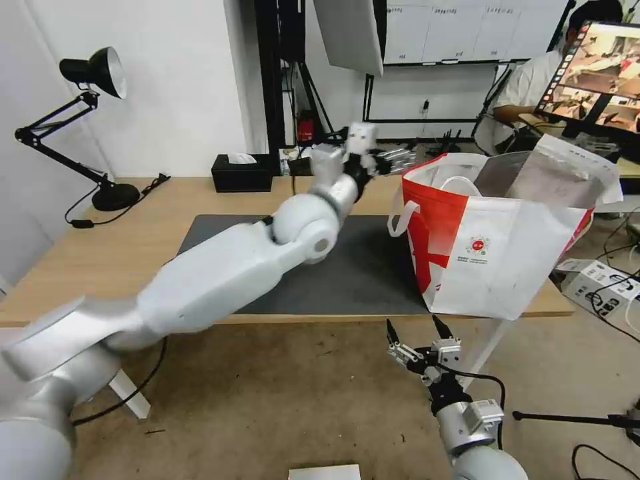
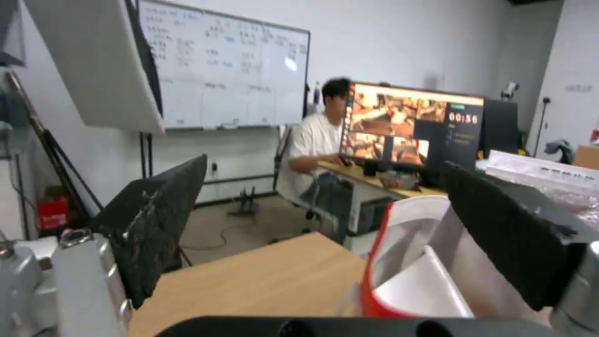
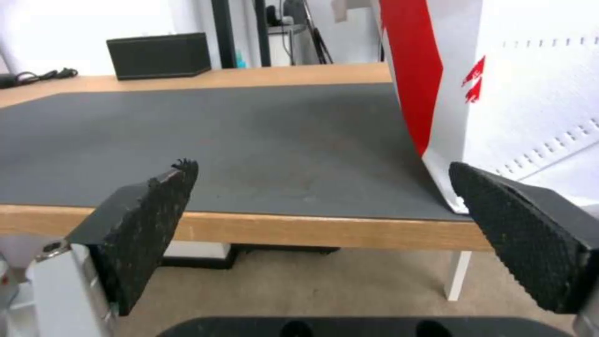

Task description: Pick up the trash from the table and place it into the takeout bag.

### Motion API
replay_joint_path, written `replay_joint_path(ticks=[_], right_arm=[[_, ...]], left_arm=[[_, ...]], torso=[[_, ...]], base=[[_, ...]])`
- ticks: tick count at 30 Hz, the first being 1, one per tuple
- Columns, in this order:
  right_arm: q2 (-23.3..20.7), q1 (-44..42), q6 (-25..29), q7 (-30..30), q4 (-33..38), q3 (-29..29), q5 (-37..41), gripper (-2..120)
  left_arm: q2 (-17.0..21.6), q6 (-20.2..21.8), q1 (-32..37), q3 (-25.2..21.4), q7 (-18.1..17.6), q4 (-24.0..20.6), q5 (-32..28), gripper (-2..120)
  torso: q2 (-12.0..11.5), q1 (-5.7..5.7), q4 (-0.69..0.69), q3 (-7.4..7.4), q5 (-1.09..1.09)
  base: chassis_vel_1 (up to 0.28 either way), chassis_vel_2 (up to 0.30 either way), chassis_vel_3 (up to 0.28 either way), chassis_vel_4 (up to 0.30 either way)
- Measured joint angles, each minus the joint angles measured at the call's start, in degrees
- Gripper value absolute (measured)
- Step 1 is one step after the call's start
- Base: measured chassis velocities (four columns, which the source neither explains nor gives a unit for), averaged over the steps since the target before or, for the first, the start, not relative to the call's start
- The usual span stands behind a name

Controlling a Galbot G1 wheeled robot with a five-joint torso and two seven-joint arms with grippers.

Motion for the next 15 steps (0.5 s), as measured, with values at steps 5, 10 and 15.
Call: replay_joint_path(ticks=[5, 10, 15], right_arm=[[0.0, 0.0, 0.0, 0.0, 0.0, 0.0, 0.0, 100], [0.0, 0.0, 0.0, 0.0, 0.0, 0.0, 0.0, 100], [0.0, 0.0, 0.0, 0.0, 0.0, 0.0, 0.0, 100]], left_arm=[[3.1, -1.0, 3.5, -2.2, 1.8, -3.4, 2.0, 100], [9.8, -3.2, 9.4, -7.4, 7.0, -7.6, 2.6, 100], [15.6, -4.1, 17.3, -14.6, 15.8, -10.3, 3.3, 100]], torso=[[0.0, 0.00, 0.00, 0.00, 0.00], [0.0, 0.00, 0.00, 0.00, 0.01], [0.0, 0.00, 0.00, 0.00, 0.01]], base=[[0.000, 0.000, 0.000, 0.000], [0.000, 0.000, 0.000, 0.000], [0.000, 0.000, 0.000, 0.000]])
